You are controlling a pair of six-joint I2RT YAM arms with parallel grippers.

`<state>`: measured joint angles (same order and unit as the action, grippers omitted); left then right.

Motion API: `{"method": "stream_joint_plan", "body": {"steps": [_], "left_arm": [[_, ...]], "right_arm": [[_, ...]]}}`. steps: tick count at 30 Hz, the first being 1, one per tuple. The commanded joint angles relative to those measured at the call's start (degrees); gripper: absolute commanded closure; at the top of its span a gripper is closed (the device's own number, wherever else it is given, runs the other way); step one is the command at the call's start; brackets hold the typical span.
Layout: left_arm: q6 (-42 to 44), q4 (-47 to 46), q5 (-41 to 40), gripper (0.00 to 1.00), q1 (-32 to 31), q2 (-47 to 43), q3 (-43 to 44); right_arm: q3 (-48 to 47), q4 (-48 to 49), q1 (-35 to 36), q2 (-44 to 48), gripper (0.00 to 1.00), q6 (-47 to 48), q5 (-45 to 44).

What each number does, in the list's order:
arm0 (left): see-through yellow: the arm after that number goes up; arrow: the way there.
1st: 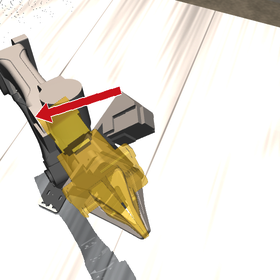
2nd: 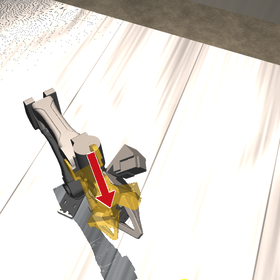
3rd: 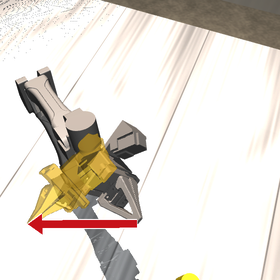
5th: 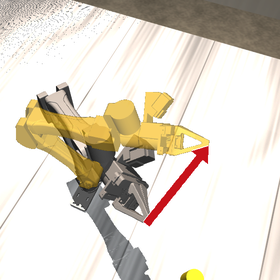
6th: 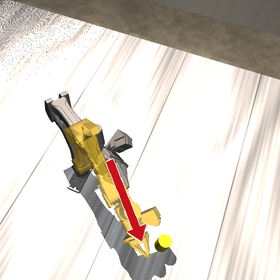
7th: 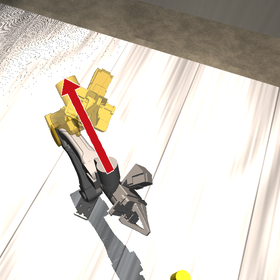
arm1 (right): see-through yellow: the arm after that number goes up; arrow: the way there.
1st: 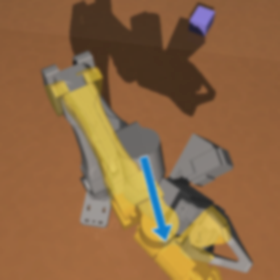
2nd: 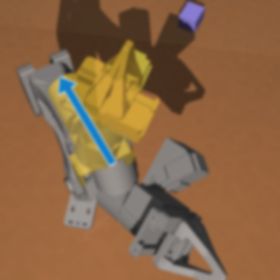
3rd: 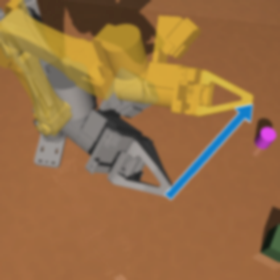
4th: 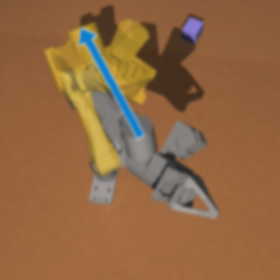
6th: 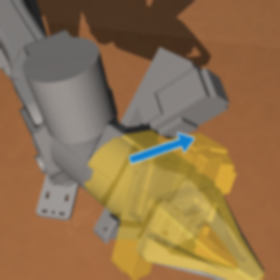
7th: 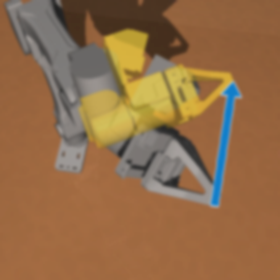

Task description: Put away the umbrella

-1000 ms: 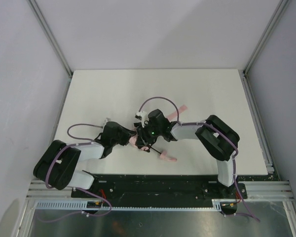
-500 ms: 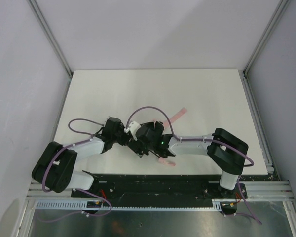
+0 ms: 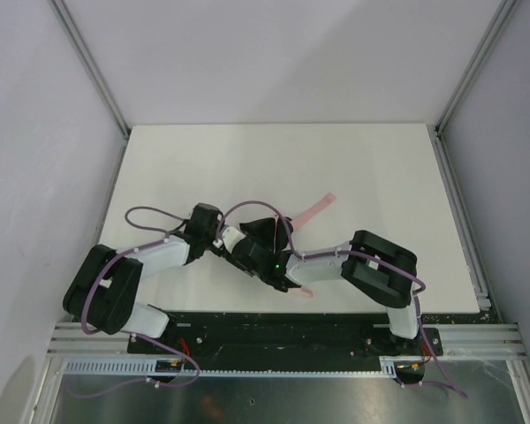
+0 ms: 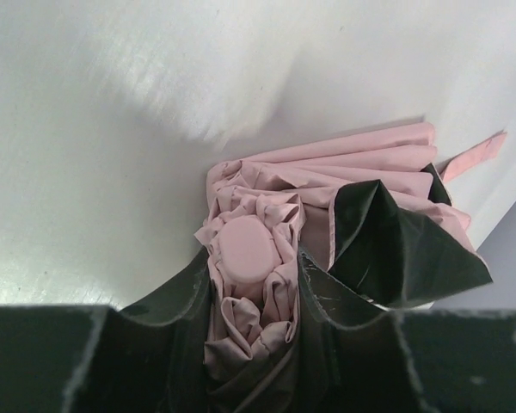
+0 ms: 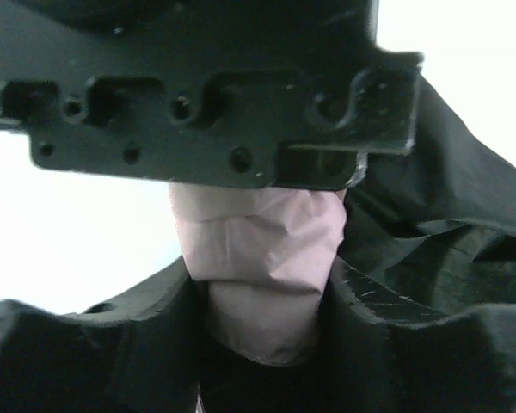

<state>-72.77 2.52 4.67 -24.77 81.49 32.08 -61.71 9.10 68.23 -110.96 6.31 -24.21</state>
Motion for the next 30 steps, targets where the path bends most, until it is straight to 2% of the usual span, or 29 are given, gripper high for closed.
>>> {"method": "stream_joint_plan", "body": {"steps": [1, 6, 8, 10, 11, 13, 17, 18, 19, 24, 30], "left_arm": [[2.6, 7.9, 0.2, 1.00, -0.4, 2.5, 0.4], [4.7, 7.9, 1.9, 1.00, -0.2, 4.5, 3.4], [5.5, 7.8, 2.6, 1.00, 0.0, 5.2, 4.4], [6.9, 7.6, 3.1, 1.00, 0.3, 5.6, 5.7], [8.0, 7.5, 3.2, 0.96, 0.4, 5.5, 6.4], [10.6, 6.3, 3.4, 0.76, 1.0, 4.6, 7.5], [15.4, 0.0, 5.3, 0.22, 4.0, 0.0, 7.1], [16.2, -1.1, 6.4, 0.11, 5.1, -1.0, 6.8], [16.5, -3.2, 7.7, 0.06, 6.2, -1.7, 6.2], [14.5, -13.2, 15.9, 0.01, 10.4, -4.7, -0.9], [11.9, -15.4, 15.1, 0.01, 10.4, -10.1, -8.5]], "right_arm": [[-0.6, -5.2, -2.7, -6.4, 0.63, -3.3, 3.0], [2.0, -7.9, -3.2, -8.1, 0.93, -9.7, 9.5], [3.7, -7.4, -3.5, -8.6, 0.98, -12.2, 12.9], [5.0, -6.5, -4.2, -9.2, 1.00, -14.1, 16.8], [5.5, -6.0, -4.6, -9.5, 1.00, -14.9, 19.0], [6.3, -5.1, -5.6, -9.9, 1.00, -16.3, 24.0], [7.2, -3.7, -8.6, -9.5, 1.00, -18.1, 34.0], [7.3, -3.4, -9.5, -9.4, 1.00, -18.6, 36.4], [7.3, -3.2, -10.3, -9.2, 1.00, -19.1, 38.6], [7.8, -0.8, -13.9, -9.2, 1.00, -22.1, 47.3], [8.8, 5.0, -17.4, -11.4, 1.00, -27.3, 56.4]]}}
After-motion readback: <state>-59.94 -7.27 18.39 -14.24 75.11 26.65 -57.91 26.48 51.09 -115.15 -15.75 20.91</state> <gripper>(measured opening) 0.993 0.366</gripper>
